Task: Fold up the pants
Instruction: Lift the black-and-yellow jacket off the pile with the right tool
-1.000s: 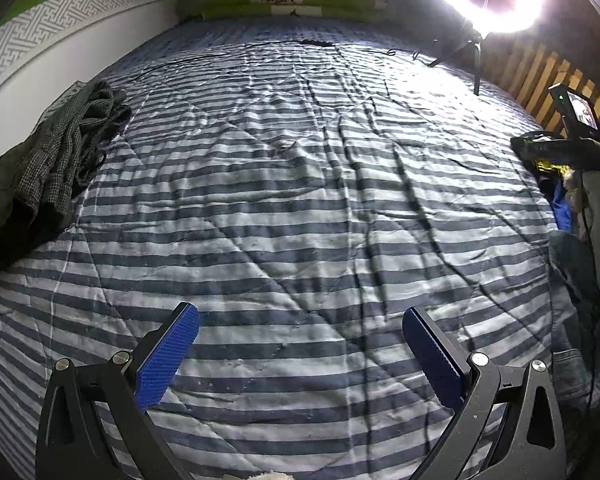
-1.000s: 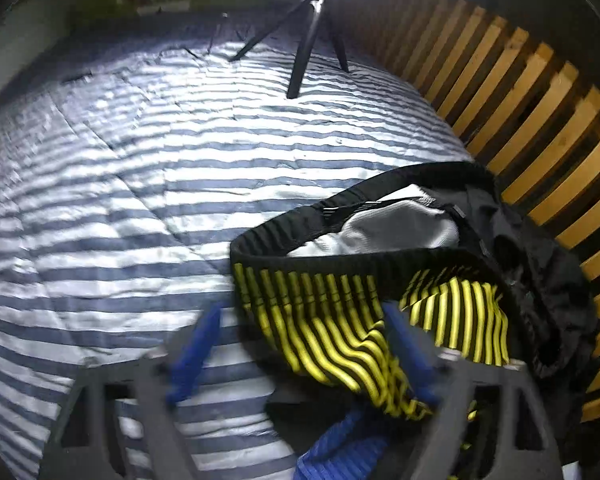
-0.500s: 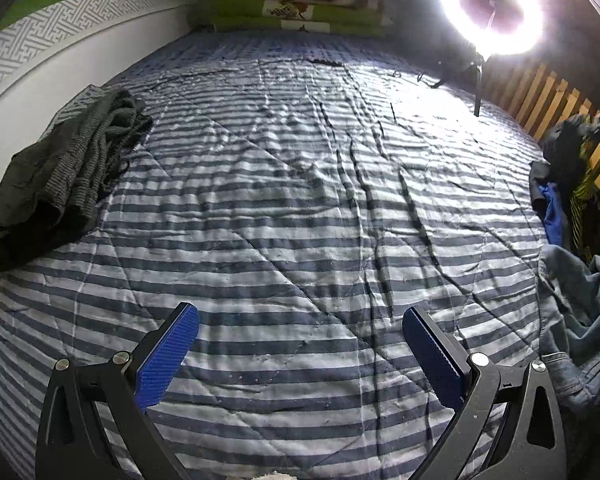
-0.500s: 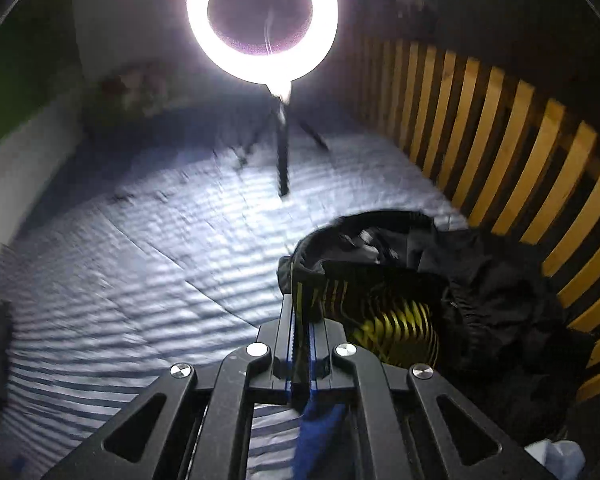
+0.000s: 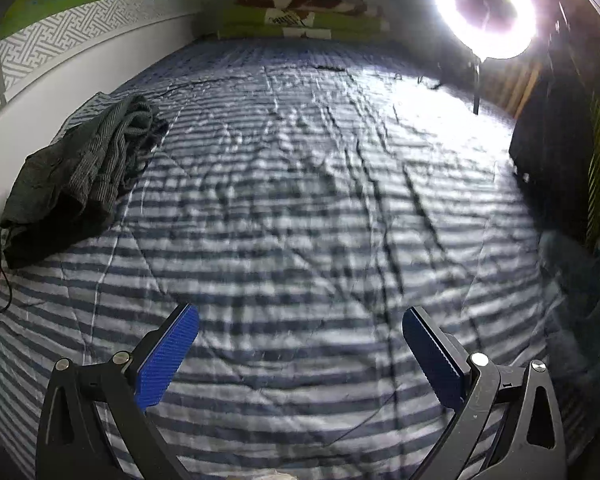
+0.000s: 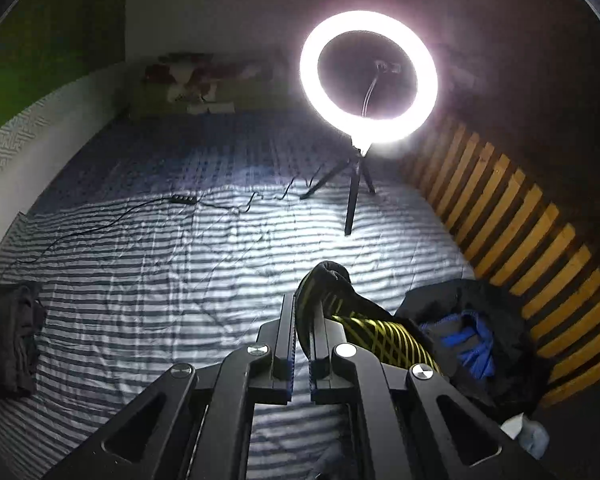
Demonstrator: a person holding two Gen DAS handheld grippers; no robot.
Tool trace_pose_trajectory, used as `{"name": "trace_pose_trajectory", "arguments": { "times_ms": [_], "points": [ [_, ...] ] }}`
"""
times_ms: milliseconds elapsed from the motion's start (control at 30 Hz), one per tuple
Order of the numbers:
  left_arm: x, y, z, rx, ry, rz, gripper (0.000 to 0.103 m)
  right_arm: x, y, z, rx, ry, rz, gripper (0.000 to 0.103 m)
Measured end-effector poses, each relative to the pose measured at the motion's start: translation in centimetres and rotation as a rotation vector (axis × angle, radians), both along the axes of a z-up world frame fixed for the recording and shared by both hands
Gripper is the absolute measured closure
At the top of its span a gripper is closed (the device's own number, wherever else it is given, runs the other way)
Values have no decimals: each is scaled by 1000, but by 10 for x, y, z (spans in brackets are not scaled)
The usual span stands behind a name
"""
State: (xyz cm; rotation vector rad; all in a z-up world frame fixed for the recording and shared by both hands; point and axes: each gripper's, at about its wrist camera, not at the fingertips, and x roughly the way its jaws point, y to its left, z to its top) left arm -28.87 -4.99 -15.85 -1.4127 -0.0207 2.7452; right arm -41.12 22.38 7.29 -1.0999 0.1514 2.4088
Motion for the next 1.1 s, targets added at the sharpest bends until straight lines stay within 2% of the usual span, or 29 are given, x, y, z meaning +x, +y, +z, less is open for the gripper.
{"name": "trace_pose_trajectory", "arguments": {
  "times_ms": [167, 300, 400, 500, 533, 700, 767, 833, 967, 1100],
  "points": [
    [12, -6, -13, -44, -10, 3, 0, 14, -16, 14, 44, -17, -76, 99],
    [12, -21, -10, -49, 9, 67, 0, 29, -26, 31, 80, 5, -75, 99],
    [10, -30, -3, -21, 22, 119, 0, 38, -22, 36, 31, 19, -77, 99],
    [9, -24, 6, -42, 55, 103, 0, 40, -20, 37, -25, 18, -72, 99],
    [8, -21, 8, -48, 60, 95, 0, 41, -27, 35, -49, 20, -33, 99],
    [2, -29, 19, -8, 58, 104, 0, 60, -74, 2, -53, -14, 178, 99],
    [0, -41, 23, 12, 61, 133, 0, 72, -89, -19, -119, -14, 231, 98],
    [1, -53, 26, 42, 61, 144, 0, 81, -103, -40, -187, -7, 246, 98],
    [10, -73, 31, 43, 86, 160, 1, 89, -143, -69, -211, -9, 294, 98],
    [18, -103, 30, 66, 88, 201, 1, 93, -179, -93, -286, -11, 323, 98]
  ]
}}
